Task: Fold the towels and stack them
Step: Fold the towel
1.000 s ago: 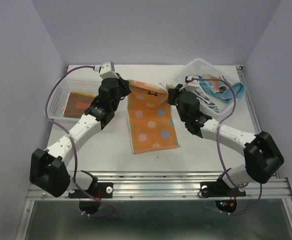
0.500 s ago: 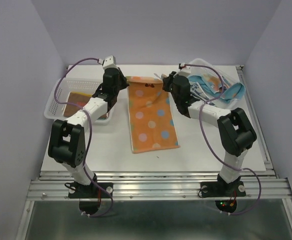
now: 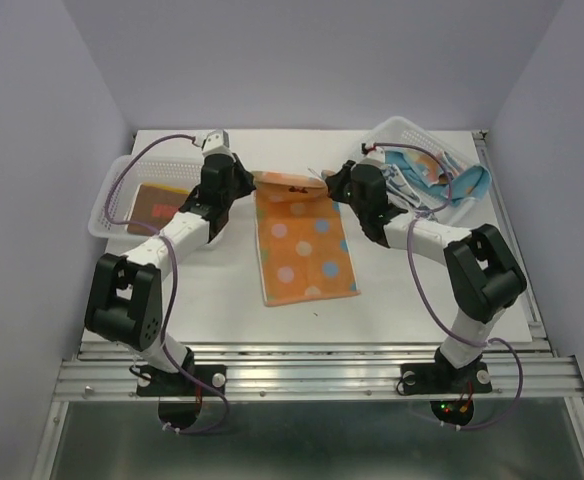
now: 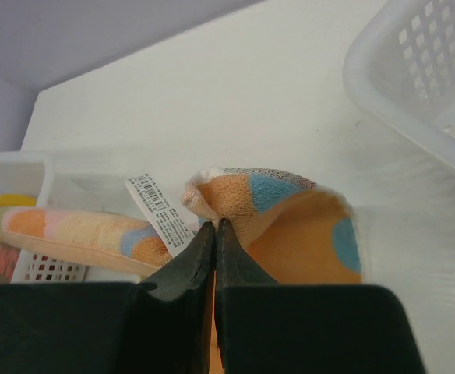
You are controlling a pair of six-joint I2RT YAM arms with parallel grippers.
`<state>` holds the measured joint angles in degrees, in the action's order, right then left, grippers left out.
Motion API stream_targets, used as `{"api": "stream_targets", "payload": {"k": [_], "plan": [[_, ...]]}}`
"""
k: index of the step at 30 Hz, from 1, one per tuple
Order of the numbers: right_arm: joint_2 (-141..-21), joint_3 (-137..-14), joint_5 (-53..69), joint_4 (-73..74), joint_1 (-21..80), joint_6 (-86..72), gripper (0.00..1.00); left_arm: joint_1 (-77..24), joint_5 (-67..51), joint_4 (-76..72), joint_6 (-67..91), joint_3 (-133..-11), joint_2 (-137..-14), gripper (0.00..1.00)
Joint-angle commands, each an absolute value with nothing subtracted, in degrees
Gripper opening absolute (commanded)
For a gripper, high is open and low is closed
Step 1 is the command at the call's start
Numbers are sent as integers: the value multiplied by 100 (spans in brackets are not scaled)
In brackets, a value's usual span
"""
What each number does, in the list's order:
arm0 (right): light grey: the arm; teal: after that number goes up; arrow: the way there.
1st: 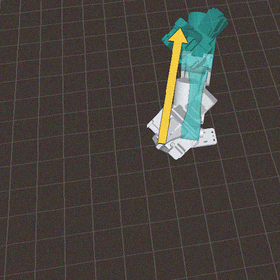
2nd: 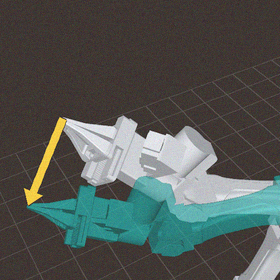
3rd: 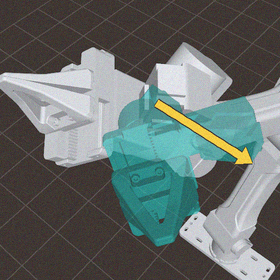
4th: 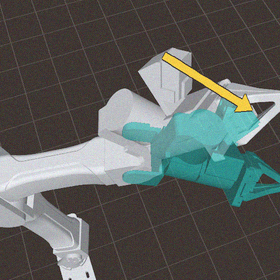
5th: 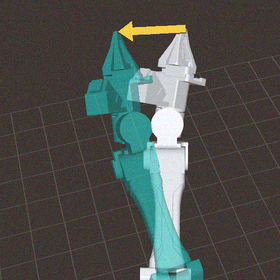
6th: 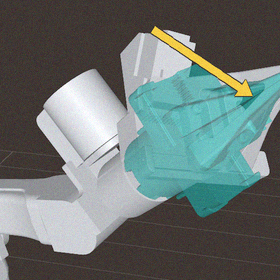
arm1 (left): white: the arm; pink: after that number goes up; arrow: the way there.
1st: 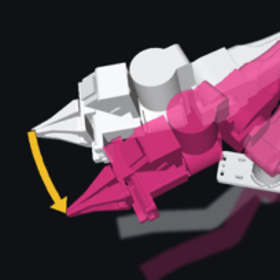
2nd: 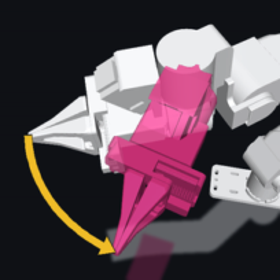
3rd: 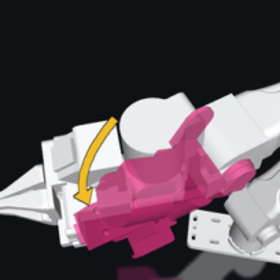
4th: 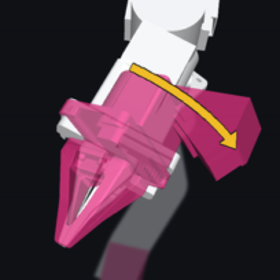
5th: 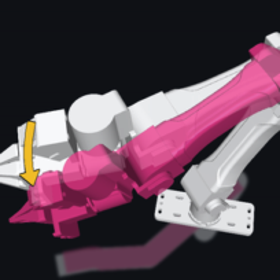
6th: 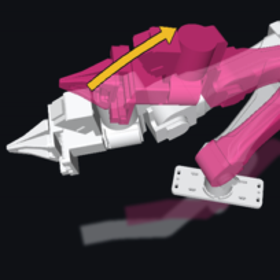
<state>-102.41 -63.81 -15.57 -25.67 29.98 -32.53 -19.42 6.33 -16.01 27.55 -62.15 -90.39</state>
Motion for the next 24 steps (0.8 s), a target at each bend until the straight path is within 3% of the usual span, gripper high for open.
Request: {"api": "stream_targets", "payload": {"k": [1,15,24], "plan": [[-9695,-5881,-1135,-2461,2971,-3638,1,-1942,396,-2047,3032,-5521,-8404,0],[-8500,-4395,-1625,-2022,3752,-4157,1,-2785,1001,-2083,3822,-3500,-6778,0],[-7990,-3929,-1977,-1732,3929,-4298,1,-3497,1819,-1310,4429,-3095,-6083,0]]}}
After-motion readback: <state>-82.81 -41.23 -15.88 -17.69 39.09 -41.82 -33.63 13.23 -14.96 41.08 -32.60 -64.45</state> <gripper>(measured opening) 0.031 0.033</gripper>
